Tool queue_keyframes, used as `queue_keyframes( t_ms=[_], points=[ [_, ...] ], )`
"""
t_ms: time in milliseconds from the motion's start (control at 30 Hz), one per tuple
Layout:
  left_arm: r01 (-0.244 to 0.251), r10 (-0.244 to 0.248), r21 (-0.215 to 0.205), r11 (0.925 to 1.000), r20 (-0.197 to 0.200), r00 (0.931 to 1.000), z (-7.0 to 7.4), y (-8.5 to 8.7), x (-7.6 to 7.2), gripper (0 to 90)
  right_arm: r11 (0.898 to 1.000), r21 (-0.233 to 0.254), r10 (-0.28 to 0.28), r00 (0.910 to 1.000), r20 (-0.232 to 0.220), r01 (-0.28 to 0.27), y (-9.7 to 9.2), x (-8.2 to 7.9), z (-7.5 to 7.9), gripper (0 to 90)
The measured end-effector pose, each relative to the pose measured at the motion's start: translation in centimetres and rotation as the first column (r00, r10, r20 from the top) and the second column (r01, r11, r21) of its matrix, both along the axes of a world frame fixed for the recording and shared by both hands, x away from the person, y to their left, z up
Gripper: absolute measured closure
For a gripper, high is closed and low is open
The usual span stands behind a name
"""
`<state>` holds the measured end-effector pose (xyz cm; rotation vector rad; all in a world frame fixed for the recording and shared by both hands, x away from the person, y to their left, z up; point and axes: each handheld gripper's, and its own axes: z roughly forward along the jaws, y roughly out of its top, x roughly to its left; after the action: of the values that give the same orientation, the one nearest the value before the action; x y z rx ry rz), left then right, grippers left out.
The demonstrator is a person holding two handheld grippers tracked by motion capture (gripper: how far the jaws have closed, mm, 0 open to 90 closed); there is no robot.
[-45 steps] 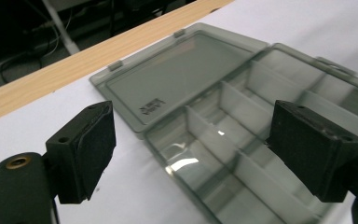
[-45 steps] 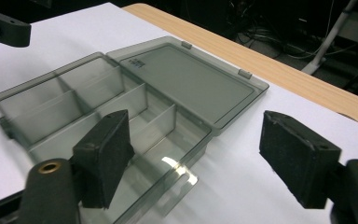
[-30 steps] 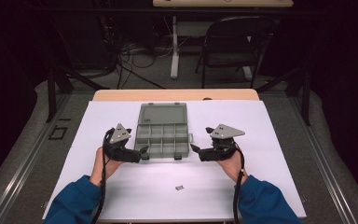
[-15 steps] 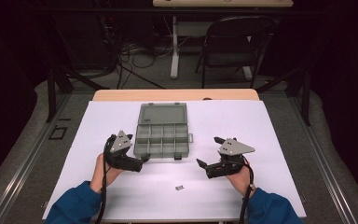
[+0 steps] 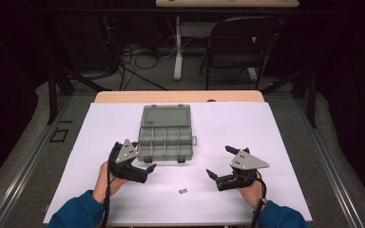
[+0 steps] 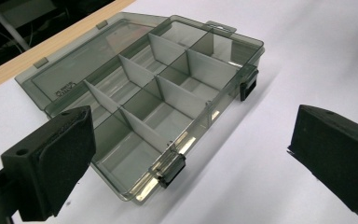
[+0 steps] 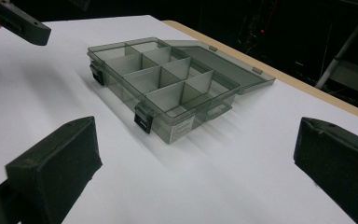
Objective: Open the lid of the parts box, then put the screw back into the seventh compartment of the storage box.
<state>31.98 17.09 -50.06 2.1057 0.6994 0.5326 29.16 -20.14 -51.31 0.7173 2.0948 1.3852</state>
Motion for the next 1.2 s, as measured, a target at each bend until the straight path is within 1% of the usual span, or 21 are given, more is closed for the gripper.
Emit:
queue_keyframes(
  t_ms=[33,67,100,133,200,267,333,433,467,500,567,600,700,767,800,1000,1100,1133,1200],
  points=[
    [0.0,0.0,-0.003,1.0,-0.002,1.0,0.0,0.0,-0.1,0.0,1.0,-0.008,-0.003,1.0,-0.001,0.003,0.1,-0.1,-0.1,0.0],
    [0.005,-0.005,-0.004,1.0,0.001,1.0,0.1,0.0,-0.1,0.0,1.0,-0.01,-0.003,0.9999,0.01,0.003,0.1,-0.2,-0.2,0.0],
    [0.007,-0.007,-0.002,1.0,0.0,1.0,0.1,-0.1,-0.1,0.1,1.0,-0.011,0.004,1.0,0.002,-0.004,0.1,-0.3,-0.2,0.0],
    [0.01,-0.01,-0.002,1.0,0.002,1.0,0.1,-0.1,-0.2,0.1,1.0,-0.012,-0.003,1.0,0.008,0.003,0.1,-0.4,-0.3,0.0],
    [0.012,-0.012,0.0,0.9999,-0.001,0.9999,0.1,-0.2,-0.3,0.1,1.0,-0.016,0.005,1.0,0.009,-0.005,0.1,-0.5,-0.4,0.0],
    [0.02,-0.02,0.003,0.9998,0.002,0.9998,0.2,-0.3,-0.3,0.0,1.0,-0.024,0.0,0.9999,0.013,0.0,0.0,-0.7,-0.5,0.0],
    [0.025,-0.025,0.008,0.9996,0.0,0.9997,0.2,-0.5,-0.5,0.0,1.0,-0.024,0.0,0.9996,0.029,0.001,-0.1,-0.8,-0.4,0.0],
    [0.036,-0.035,0.032,0.9989,-0.017,0.9992,0.1,-0.9,-0.6,0.1,1.0,-0.025,-0.014,0.9992,0.038,0.015,-0.2,-0.9,-0.3,0.0],
    [0.036,-0.036,0.039,0.9986,-0.023,0.9991,0.1,-1.1,-0.6,0.1,1.0,-0.022,-0.01,0.9991,0.041,0.011,-0.2,-0.8,-0.4,0.0],
    [0.039,-0.037,0.044,0.9983,-0.026,0.999,0.0,-1.2,-0.7,0.0,1.0,-0.027,-0.009,0.9993,0.035,0.009,-0.3,-0.8,-0.4,0.0],
    [0.045,-0.044,0.052,0.9976,-0.033,0.9985,0.0,-1.5,-0.7,0.0,1.0,-0.028,-0.011,0.9994,0.032,0.012,-0.4,-0.8,-0.3,0.0],
    [0.046,-0.044,0.057,0.9973,-0.033,0.9985,0.0,-1.6,-0.8,0.1,1.0,-0.024,-0.013,0.9992,0.038,0.014,-0.3,-0.8,-0.3,0.0],
    [0.061,-0.058,0.07,0.9957,-0.04,0.9975,0.1,-2.0,-0.9,0.1,1.0,-0.023,-0.004,0.9992,0.04,0.005,-0.4,-0.8,-0.3,0.0],
    [0.067,-0.064,0.067,0.9955,-0.045,0.9969,0.1,-2.3,-1.0,0.1,1.0,-0.022,-0.002,0.9992,0.04,0.003,-0.4,-0.8,-0.3,0.0],
    [0.071,-0.068,0.072,0.9948,-0.051,0.9964,0.1,-2.4,-1.0,0.1,1.0,-0.028,-0.001,0.9995,0.032,0.002,-0.4,-0.7,-0.3,0.0],
    [0.096,-0.091,0.093,0.9909,-0.063,0.9939,0.2,-3.0,-1.3,0.8,1.0,-0.03,0.004,0.9993,0.037,-0.003,-0.2,-0.6,-0.3,0.0],
    [0.103,-0.095,0.114,0.9881,-0.078,0.9925,0.2,-3.4,-1.4,1.3,1.0,-0.027,0.001,0.9993,0.038,0.0,-0.2,-0.5,-0.3,0.0],
    [0.101,-0.093,0.123,0.9872,-0.073,0.993,0.3,-3.5,-1.4,1.3,1.0,-0.027,0.0,0.9992,0.04,0.001,-0.2,-0.5,-0.4,0.0],
    [0.107,-0.097,0.133,0.9853,-0.08,0.9921,0.3,-3.8,-1.5,1.6,1.0,-0.029,0.008,0.9993,0.037,-0.007,-0.1,-0.4,-0.4,0.0]
  ],
)
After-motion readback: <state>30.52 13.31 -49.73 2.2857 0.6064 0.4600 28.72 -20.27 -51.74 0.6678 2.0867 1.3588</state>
